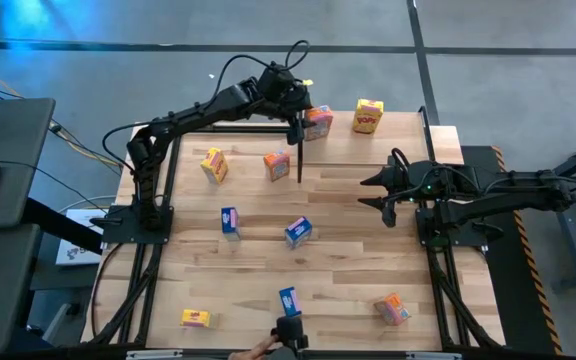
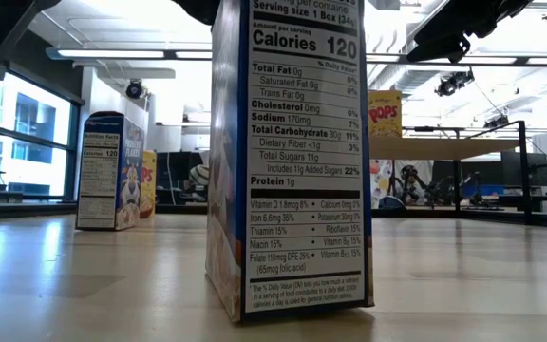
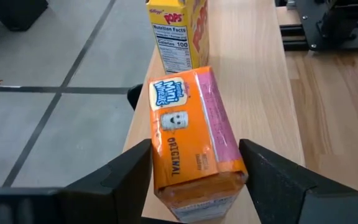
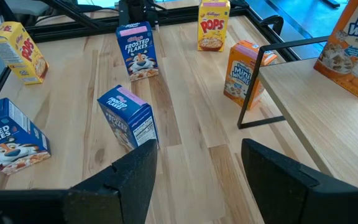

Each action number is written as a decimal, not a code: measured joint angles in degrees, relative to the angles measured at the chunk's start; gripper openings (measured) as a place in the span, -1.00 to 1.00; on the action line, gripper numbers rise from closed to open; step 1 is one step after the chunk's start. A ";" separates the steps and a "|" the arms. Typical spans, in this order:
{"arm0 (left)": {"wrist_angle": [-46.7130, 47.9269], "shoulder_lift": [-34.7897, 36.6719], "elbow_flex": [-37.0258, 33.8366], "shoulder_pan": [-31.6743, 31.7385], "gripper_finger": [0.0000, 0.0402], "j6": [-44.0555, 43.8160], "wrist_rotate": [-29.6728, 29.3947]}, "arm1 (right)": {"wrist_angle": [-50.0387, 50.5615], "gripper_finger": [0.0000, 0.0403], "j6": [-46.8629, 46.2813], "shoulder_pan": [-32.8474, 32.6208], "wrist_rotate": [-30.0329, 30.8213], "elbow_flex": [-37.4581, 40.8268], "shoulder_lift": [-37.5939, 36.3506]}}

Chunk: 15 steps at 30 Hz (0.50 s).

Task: Stack cereal on shelf
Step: Put the left orange cereal box on the shelf

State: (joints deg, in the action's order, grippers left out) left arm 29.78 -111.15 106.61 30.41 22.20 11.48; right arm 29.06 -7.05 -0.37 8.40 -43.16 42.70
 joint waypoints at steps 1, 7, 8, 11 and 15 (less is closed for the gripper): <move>0.00 0.00 0.00 0.00 0.17 0.00 -0.01 | 0.02 0.12 0.00 0.01 0.02 0.00 0.00; 0.00 0.01 0.00 0.33 0.31 -0.04 -0.63 | 0.01 0.12 0.00 0.00 0.00 0.00 0.00; 0.18 0.29 0.00 0.33 0.32 -0.04 -1.42 | 0.00 0.12 0.00 -0.01 0.00 0.00 0.00; 0.33 1.72 0.00 0.33 0.35 -0.05 -4.09 | 0.02 0.12 0.00 -0.01 0.00 0.00 0.00; 0.71 3.75 0.13 0.33 0.35 -0.09 -6.59 | 0.02 0.12 0.00 0.00 0.00 -0.01 0.00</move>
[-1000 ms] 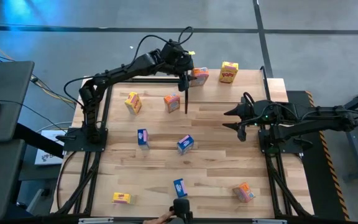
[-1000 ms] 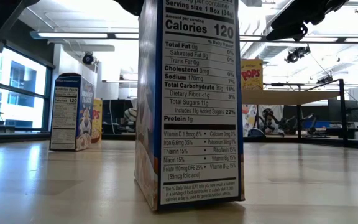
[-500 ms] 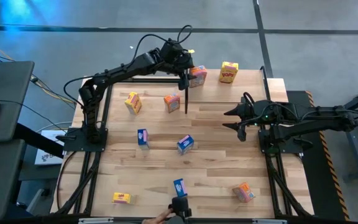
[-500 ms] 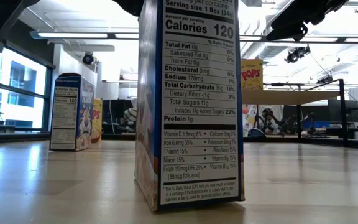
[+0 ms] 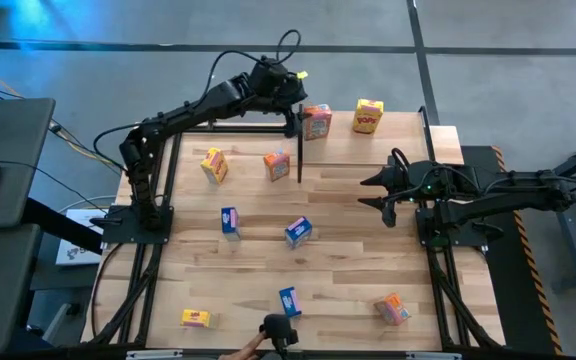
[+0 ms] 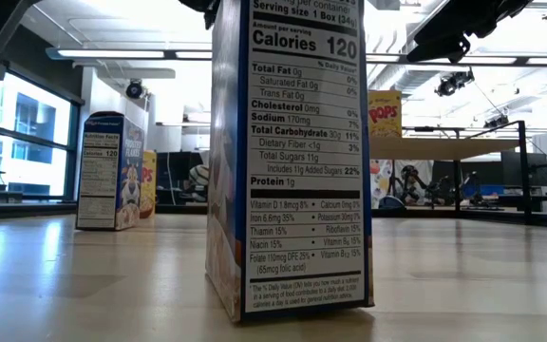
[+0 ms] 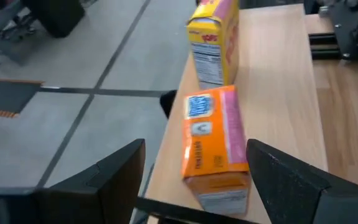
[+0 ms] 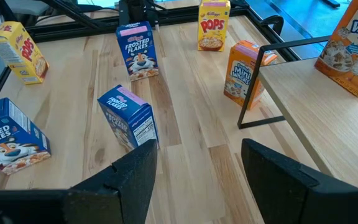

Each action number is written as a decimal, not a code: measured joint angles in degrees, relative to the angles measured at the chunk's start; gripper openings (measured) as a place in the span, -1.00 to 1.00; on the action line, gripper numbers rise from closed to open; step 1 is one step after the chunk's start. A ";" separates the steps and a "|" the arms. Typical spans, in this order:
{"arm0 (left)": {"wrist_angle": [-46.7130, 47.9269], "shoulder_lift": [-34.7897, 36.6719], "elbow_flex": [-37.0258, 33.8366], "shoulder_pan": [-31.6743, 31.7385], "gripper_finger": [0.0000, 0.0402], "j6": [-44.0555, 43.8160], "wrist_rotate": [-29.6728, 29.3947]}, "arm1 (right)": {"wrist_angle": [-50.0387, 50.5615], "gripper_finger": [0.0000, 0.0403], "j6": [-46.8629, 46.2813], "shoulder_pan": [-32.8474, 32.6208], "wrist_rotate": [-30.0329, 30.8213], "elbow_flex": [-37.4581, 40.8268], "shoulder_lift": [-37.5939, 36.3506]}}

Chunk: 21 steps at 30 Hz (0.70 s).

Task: Stack cereal on shelf
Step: Put the left orange cereal box on the shelf

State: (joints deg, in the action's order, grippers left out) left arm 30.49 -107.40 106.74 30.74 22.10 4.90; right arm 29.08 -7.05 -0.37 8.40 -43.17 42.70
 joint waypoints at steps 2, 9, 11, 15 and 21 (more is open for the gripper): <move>1.80 0.75 0.00 0.00 0.35 -0.62 -0.96 | 0.00 0.12 0.00 0.01 0.00 0.01 -0.02; 13.30 1.72 -0.11 -0.01 0.35 -2.44 -4.08 | 0.00 0.12 0.00 0.01 0.02 0.01 0.00; 13.68 1.73 -0.86 -0.06 0.35 -2.42 -4.10 | 0.00 0.12 0.00 -0.01 0.01 0.00 -0.02; 13.04 1.63 -2.86 -0.57 0.35 -1.51 -3.94 | 0.00 0.12 0.00 0.00 0.00 0.01 -0.02; 11.54 1.28 -2.93 -2.21 0.35 0.20 -3.73 | 0.12 0.12 0.00 0.00 0.00 0.00 0.00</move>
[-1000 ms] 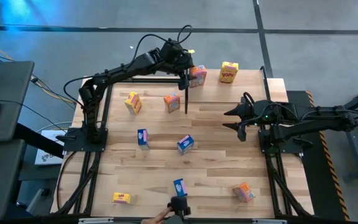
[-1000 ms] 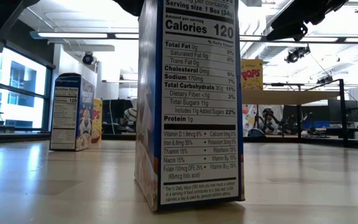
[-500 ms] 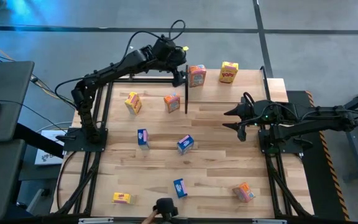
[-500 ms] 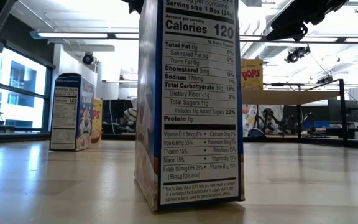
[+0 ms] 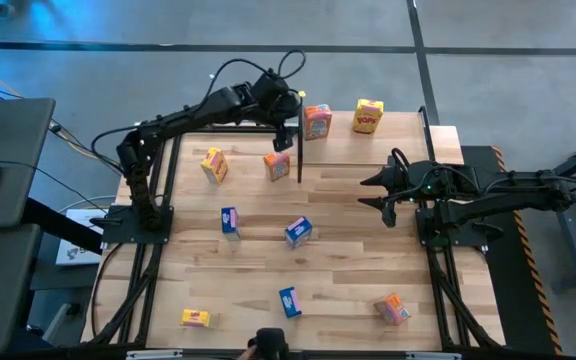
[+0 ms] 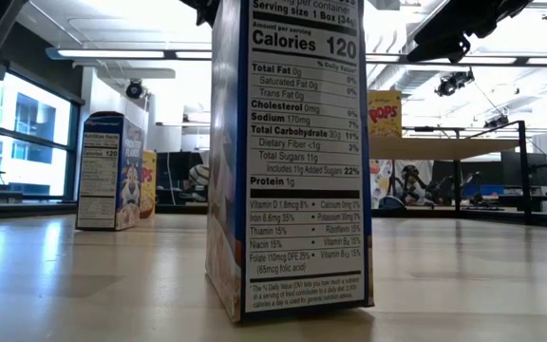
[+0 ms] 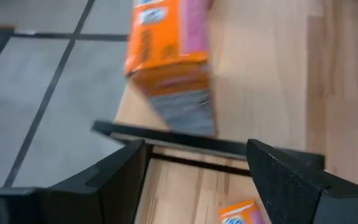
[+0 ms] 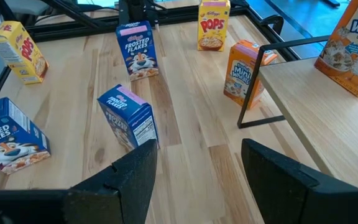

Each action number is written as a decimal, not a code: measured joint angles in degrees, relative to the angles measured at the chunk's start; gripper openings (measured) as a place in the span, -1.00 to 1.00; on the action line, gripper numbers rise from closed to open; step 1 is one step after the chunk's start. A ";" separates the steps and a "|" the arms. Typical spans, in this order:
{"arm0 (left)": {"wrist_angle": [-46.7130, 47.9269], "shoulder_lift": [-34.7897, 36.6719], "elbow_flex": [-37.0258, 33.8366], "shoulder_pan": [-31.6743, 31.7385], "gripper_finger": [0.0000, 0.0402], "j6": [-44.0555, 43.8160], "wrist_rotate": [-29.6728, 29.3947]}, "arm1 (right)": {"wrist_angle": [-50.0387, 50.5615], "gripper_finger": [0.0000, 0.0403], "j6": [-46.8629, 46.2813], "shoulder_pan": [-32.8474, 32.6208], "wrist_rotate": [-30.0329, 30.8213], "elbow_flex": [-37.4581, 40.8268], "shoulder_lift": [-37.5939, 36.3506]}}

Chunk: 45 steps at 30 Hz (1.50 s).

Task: Stack cereal on shelf
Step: Put the left orange cereal box on the shelf

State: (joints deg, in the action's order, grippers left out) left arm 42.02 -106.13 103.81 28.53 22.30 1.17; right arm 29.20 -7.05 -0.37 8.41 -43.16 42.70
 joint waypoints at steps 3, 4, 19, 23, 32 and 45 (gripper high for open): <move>-2.05 0.02 0.00 -0.73 0.35 0.77 0.13 | 0.12 0.12 0.00 0.00 0.01 0.01 0.00; -2.45 0.02 0.00 -0.89 0.35 0.80 0.12 | 0.10 0.12 0.00 -0.01 0.02 0.00 0.00; -5.54 -1.23 -0.05 -1.37 0.35 0.46 1.27 | 0.10 0.12 0.00 -0.01 0.02 -0.01 0.00; -6.65 -1.86 -0.02 -1.54 0.35 0.45 1.69 | 0.11 0.12 0.00 -0.01 0.01 0.00 0.00; -9.31 -2.86 -0.02 -1.16 0.35 0.40 2.75 | 0.10 0.12 0.00 0.00 0.01 0.01 0.00; -3.81 -1.55 0.04 -2.40 0.35 -1.13 -1.93 | 0.10 0.12 0.00 0.01 0.02 0.01 0.00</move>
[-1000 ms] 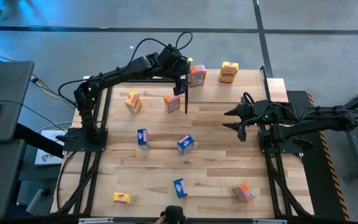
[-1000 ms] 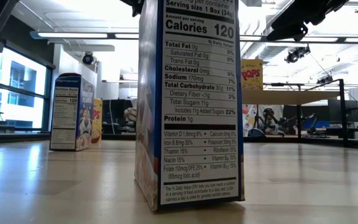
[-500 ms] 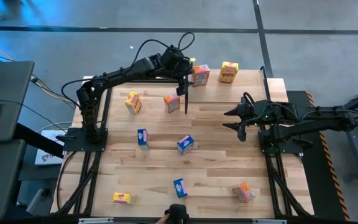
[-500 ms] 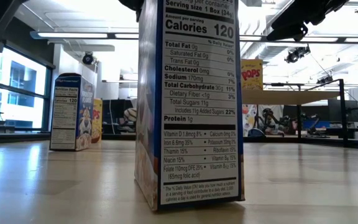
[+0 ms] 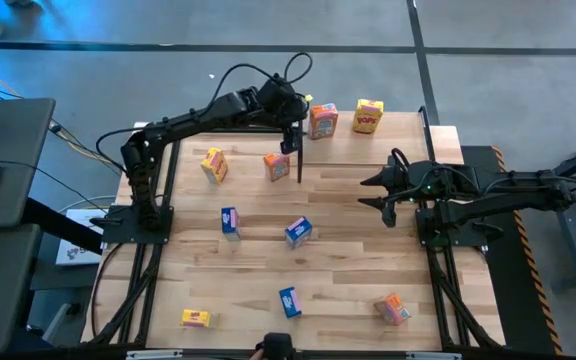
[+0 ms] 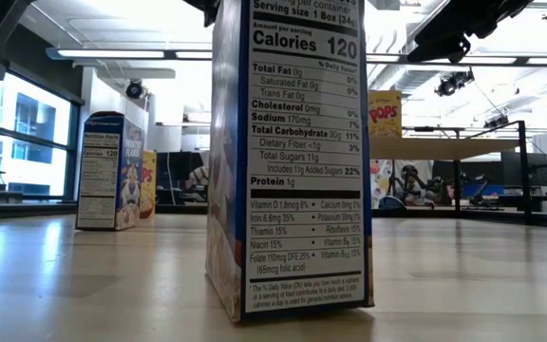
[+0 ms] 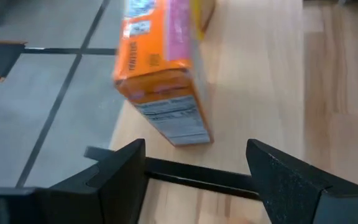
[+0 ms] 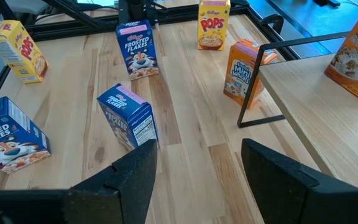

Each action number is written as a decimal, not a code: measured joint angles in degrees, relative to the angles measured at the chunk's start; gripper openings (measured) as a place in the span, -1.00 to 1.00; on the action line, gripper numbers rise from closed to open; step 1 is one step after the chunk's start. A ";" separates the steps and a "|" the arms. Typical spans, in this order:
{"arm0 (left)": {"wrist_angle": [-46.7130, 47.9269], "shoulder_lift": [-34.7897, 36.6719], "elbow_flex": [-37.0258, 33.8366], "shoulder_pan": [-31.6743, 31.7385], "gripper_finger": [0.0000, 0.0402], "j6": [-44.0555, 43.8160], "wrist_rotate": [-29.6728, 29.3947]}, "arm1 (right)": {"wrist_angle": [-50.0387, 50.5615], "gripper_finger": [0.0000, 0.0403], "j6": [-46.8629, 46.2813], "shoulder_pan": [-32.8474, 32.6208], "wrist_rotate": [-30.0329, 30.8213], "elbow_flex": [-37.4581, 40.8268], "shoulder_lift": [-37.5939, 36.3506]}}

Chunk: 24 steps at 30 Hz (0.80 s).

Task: Stack cereal on shelf
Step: Put the left orange cereal box on the shelf

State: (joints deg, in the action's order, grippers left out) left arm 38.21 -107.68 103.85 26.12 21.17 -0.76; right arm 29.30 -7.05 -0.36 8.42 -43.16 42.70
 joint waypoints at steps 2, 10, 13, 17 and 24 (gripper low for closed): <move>1.41 -0.04 -0.02 -0.57 0.35 -0.10 -0.43 | 0.00 0.12 0.00 -0.02 -0.02 -0.01 0.00; 2.55 -0.04 -0.02 -4.18 0.35 -0.08 -1.29 | 0.00 0.12 0.00 0.00 0.00 0.00 0.00; 1.42 -0.04 -0.02 -5.46 0.35 -0.06 -1.27 | 0.00 0.12 0.00 -0.02 0.00 -0.01 0.00; -1.53 -0.59 -0.01 -6.37 0.35 -0.05 -1.37 | 0.01 0.12 0.00 0.00 -0.02 0.00 0.00; -6.26 -2.24 -0.02 -6.79 0.35 -0.04 -0.14 | 0.00 0.12 0.00 0.00 -0.02 -0.01 0.00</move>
State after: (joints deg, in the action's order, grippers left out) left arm 31.96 -109.92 103.83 19.33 21.12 -0.89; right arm 29.30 -7.05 -0.37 8.40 -43.16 42.70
